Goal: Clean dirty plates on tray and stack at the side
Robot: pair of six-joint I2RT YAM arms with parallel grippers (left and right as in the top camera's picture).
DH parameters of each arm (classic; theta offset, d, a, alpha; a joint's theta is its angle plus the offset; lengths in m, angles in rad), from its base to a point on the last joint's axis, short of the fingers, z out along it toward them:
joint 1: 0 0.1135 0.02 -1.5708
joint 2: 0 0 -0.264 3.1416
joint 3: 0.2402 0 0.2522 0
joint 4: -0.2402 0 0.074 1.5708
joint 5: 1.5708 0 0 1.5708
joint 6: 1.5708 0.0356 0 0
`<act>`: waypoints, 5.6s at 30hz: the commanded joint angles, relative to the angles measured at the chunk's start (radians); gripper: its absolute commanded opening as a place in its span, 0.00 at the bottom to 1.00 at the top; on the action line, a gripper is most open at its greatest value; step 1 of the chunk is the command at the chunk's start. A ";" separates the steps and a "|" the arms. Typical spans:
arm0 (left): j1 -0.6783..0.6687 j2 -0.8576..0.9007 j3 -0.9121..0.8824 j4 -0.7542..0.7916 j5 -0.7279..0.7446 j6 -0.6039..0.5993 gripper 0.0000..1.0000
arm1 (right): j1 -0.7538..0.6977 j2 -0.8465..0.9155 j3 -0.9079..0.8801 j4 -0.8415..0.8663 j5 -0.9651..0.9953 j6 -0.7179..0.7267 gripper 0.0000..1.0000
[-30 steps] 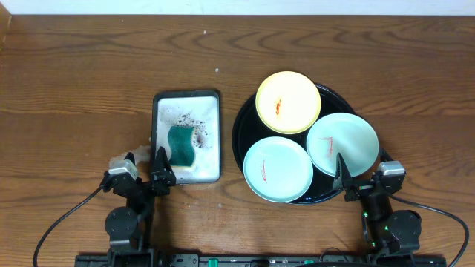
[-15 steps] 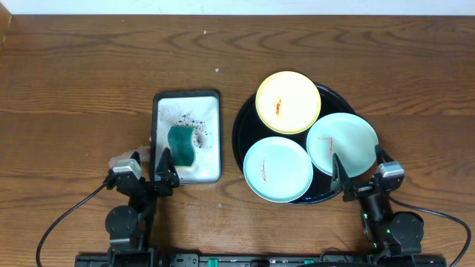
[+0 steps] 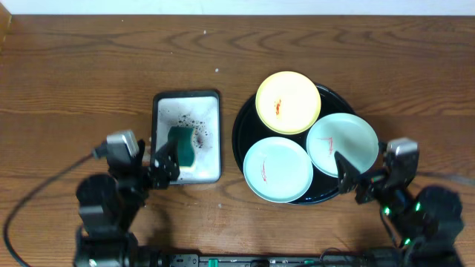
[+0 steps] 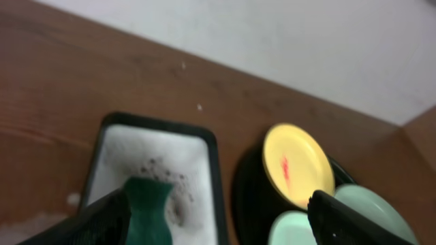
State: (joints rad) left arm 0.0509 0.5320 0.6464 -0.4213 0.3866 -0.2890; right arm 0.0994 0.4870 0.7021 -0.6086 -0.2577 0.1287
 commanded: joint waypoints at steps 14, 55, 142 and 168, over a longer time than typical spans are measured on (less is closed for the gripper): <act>0.005 0.527 0.534 -0.630 0.104 0.130 0.84 | 0.001 0.535 0.483 -0.343 -0.221 0.013 0.99; -0.170 1.264 0.390 -0.262 -0.319 0.008 0.15 | 0.190 0.838 0.383 -0.536 -0.169 0.051 0.74; -0.751 1.274 0.448 0.089 -0.045 -0.359 0.07 | 0.190 1.043 -0.164 0.410 0.066 0.233 0.01; -0.708 1.441 0.529 -0.014 -0.058 -0.322 0.07 | 0.190 1.043 -0.164 0.358 0.067 0.259 0.01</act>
State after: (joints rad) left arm -0.6804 1.8996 1.2034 -0.5228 0.1402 -0.5976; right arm 0.2810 1.4902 0.5682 -0.2199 -0.2501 0.4004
